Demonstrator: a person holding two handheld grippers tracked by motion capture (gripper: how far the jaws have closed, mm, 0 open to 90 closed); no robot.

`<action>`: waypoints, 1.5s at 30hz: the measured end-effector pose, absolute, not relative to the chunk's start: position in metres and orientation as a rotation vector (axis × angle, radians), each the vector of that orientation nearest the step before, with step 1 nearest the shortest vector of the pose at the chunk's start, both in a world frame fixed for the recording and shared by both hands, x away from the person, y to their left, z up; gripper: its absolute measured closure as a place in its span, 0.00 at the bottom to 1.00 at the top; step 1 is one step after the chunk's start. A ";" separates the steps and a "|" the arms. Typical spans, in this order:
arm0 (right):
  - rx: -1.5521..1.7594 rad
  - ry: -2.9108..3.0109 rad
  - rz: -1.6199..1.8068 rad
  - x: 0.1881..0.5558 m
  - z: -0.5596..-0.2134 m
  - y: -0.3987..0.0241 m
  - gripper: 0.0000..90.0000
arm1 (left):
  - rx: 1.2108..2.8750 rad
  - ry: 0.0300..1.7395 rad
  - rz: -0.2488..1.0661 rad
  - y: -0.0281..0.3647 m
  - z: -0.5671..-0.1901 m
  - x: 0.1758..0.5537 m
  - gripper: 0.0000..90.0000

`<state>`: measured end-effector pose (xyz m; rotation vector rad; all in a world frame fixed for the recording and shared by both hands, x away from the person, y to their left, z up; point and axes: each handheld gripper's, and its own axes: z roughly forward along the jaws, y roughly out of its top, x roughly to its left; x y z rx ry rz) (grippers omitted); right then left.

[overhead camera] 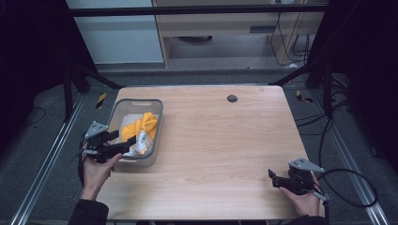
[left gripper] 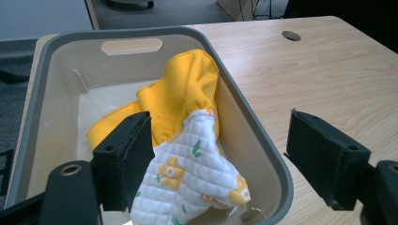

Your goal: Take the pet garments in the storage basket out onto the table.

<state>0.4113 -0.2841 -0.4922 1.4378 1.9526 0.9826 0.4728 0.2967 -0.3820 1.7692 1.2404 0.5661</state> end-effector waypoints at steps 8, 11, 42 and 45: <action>1.436 1.961 0.976 0.412 -0.492 -0.283 0.14 | 1.822 1.254 0.562 0.290 -0.384 0.485 0.25; 1.434 1.962 0.975 0.412 -0.493 -0.283 0.14 | 1.834 1.257 0.555 0.286 -0.385 0.489 0.25; 1.434 1.972 0.982 0.412 -0.494 -0.284 0.14 | 1.968 1.335 0.528 0.275 -0.400 0.517 0.26; 1.433 1.973 0.979 0.412 -0.494 -0.284 0.14 | 1.979 1.340 0.526 0.273 -0.401 0.519 0.26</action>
